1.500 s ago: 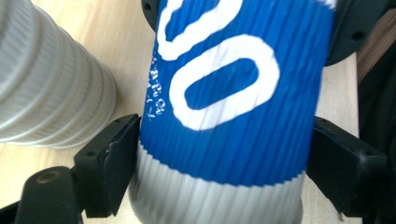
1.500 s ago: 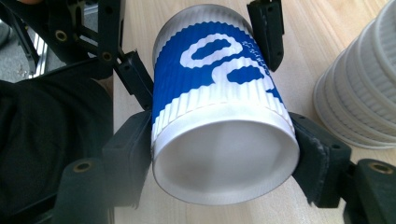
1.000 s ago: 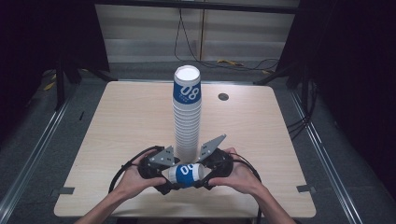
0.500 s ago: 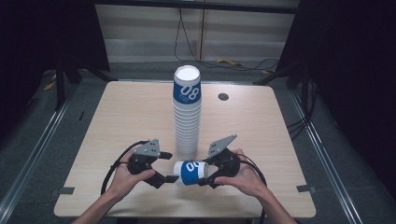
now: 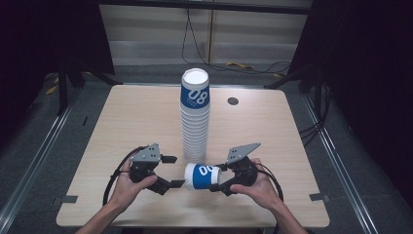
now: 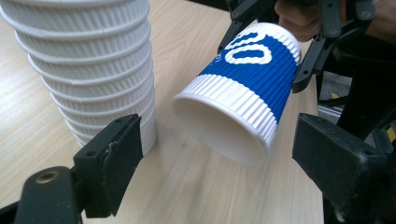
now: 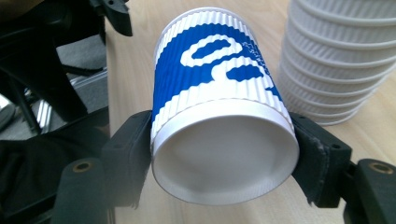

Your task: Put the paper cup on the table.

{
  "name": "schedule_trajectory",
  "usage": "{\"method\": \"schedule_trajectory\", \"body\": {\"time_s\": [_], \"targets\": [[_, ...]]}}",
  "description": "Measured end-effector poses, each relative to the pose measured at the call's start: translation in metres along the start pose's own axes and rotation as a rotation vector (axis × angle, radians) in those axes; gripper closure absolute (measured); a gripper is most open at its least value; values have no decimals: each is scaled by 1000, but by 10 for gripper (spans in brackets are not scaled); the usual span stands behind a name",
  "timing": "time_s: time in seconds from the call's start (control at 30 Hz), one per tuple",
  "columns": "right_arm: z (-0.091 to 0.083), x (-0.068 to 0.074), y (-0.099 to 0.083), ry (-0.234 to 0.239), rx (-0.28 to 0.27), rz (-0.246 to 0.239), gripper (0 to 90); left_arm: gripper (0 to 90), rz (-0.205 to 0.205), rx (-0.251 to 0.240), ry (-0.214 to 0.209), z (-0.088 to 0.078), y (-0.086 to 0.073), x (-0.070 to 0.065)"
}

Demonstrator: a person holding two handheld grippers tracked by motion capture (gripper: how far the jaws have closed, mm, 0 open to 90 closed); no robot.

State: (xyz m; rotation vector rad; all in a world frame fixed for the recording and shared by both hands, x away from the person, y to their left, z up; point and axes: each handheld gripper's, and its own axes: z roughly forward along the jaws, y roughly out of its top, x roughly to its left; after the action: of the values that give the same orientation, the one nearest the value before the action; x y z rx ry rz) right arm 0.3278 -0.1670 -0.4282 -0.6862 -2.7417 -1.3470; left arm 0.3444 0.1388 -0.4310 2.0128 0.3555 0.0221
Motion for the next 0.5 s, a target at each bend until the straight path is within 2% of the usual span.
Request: {"method": "schedule_trajectory", "body": {"time_s": [0.13,0.27,0.37,0.43,0.5], "targets": [[-2,-1,-4,0,-44,19,290,158,-2,-74,46,-6,2,4],[-4,-4,-7,10,-92,43,290,157,6,-63,45,-6,0,4],[-5,-6,-9,17,-114,50,290,158,-3,-68,33,-5,-2,4],[-5,-6,-9,36,-132,59,290,157,0,-55,56,-3,-2,3],[-4,-7,-10,35,-143,63,290,157,1,-66,49,-3,-1,1]]}}
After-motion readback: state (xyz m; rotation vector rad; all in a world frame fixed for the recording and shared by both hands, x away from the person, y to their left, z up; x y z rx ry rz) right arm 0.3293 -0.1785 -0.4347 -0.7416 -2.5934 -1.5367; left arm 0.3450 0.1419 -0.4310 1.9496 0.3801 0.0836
